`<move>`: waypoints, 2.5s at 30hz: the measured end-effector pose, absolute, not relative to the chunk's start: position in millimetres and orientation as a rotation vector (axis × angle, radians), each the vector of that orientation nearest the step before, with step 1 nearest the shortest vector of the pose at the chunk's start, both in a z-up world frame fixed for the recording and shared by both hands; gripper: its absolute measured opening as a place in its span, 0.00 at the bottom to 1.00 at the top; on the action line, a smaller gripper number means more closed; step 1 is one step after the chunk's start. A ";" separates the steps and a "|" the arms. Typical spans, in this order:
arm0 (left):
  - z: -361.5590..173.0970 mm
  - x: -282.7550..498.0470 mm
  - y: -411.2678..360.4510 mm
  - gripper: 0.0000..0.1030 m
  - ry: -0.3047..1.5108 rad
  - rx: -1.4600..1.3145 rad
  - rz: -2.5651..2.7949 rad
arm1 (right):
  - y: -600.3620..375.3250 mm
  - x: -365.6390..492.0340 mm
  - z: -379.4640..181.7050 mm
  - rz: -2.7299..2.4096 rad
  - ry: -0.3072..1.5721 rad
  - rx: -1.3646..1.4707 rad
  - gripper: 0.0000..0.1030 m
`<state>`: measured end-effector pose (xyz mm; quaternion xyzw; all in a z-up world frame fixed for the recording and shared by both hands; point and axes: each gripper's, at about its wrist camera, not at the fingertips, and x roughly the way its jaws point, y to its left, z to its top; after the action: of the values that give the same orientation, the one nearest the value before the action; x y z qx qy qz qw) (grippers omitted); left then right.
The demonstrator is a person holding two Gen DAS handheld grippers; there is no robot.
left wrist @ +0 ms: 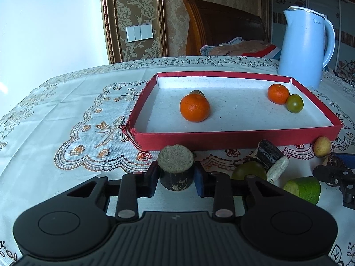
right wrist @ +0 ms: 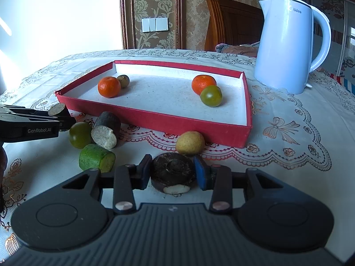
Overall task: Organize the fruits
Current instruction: 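Carry both dark pieces into the tray and open both grippers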
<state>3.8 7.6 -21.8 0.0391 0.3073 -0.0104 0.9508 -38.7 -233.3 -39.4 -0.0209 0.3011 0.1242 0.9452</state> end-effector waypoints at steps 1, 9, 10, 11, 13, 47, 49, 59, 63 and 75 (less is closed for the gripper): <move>-21.4 3.2 7.7 0.32 0.624 0.080 -0.020 | -233.9 -38.8 -39.4 0.253 0.613 -0.040 0.37; -19.5 1.1 11.6 0.32 0.613 0.068 -0.016 | -237.4 -38.9 -39.4 0.247 0.608 -0.020 0.37; -19.1 0.5 12.0 0.32 0.611 0.066 -0.016 | -238.0 -38.9 -39.5 0.247 0.607 -0.016 0.37; -18.8 -0.1 12.5 0.32 0.608 0.064 -0.016 | -238.4 -39.1 -39.5 0.245 0.606 -0.014 0.37; -17.9 -2.1 13.7 0.32 0.601 0.056 -0.018 | -238.9 -39.8 -39.2 0.244 0.601 -0.010 0.37; 14.0 61.2 -22.8 0.32 0.561 -0.027 -0.113 | -249.9 38.7 -4.3 0.076 0.485 0.025 0.37; 12.1 68.5 -26.5 0.32 0.565 -0.015 -0.104 | -251.0 48.7 -4.2 0.061 0.490 0.029 0.37; 5.1 86.2 -40.8 0.32 0.551 0.053 -0.073 | -238.7 58.8 -10.8 0.092 0.511 0.020 0.37; 5.1 89.2 -43.9 0.32 0.540 0.065 -0.064 | -238.3 65.1 -13.9 0.075 0.525 0.027 0.37; 5.5 91.1 -42.9 0.53 0.520 0.059 -0.043 | -240.1 73.6 -17.1 0.063 0.531 0.048 0.38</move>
<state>91.1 -42.9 5.5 0.0294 0.2572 -0.0212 0.9657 73.6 -240.1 -17.1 0.0239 0.2622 0.0313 0.9642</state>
